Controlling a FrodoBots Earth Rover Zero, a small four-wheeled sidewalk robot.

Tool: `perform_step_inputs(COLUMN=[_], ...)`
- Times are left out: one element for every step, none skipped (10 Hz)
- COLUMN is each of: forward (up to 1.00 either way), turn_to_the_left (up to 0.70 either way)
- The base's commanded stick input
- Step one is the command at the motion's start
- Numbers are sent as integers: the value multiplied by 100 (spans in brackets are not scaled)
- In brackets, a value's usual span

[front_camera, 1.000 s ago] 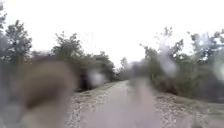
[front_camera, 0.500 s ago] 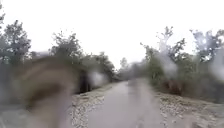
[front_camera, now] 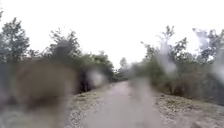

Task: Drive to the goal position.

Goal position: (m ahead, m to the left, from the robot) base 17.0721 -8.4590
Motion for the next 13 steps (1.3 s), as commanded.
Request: perform_step_inputs(forward=[45,45,45,45,45,45,45,45,45,45,45,45,45], turn_to_the_left=[0,0,0,0,0,0,0,0,0,0,0,-27,-27])
